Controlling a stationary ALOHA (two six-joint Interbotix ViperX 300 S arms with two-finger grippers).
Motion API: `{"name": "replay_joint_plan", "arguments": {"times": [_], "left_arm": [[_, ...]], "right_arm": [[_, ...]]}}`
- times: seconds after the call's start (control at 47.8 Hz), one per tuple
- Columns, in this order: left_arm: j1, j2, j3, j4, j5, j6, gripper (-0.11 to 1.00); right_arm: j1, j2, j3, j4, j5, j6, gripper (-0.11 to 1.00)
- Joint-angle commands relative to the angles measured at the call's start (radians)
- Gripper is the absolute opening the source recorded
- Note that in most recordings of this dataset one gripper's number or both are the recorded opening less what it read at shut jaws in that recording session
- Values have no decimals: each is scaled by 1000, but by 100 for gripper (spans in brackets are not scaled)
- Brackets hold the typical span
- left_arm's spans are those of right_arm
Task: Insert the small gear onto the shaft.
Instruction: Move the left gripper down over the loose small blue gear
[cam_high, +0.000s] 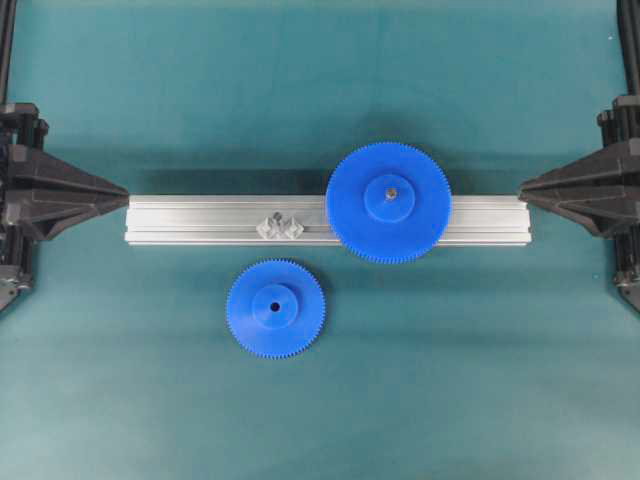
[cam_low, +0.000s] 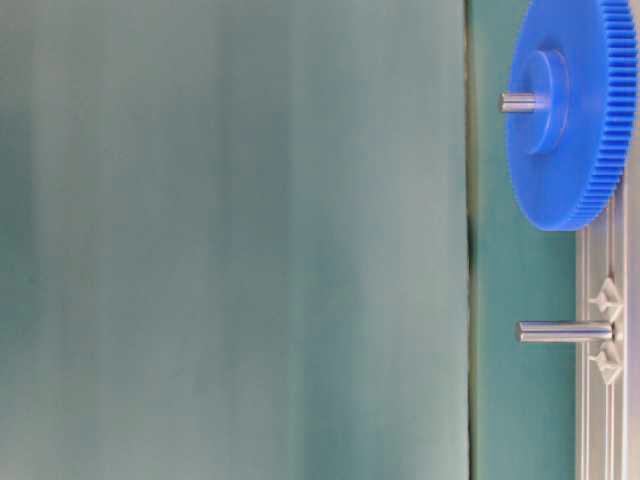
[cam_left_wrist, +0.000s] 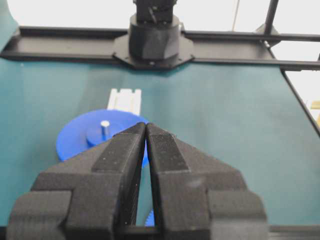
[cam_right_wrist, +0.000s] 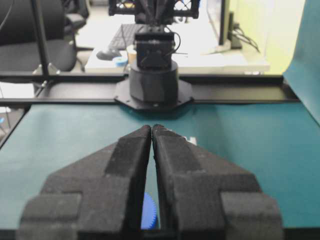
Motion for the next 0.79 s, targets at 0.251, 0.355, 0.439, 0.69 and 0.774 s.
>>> {"name": "replay_joint_plan", "arguments": {"times": [0.251,0.355,0.439,0.69,0.774], "left_arm": [[-54,21,-109,15,255,-48,1],[-54,71,-123,15,290,-44,1],[-60,138,-143,15,302,-46,1],[-94,353,-252,15,339,-55,1],[-94,425,-295,15,367,-55,1]], "right_arm": [[-18,-48,14,84,199,64,11],[-43,-58,-25,83,291,64,11],[-66,-54,-46,78,362,64,11],[-94,-23,-66,75,422,64,11],[-98,-8,-66,75,426,66,11]]}}
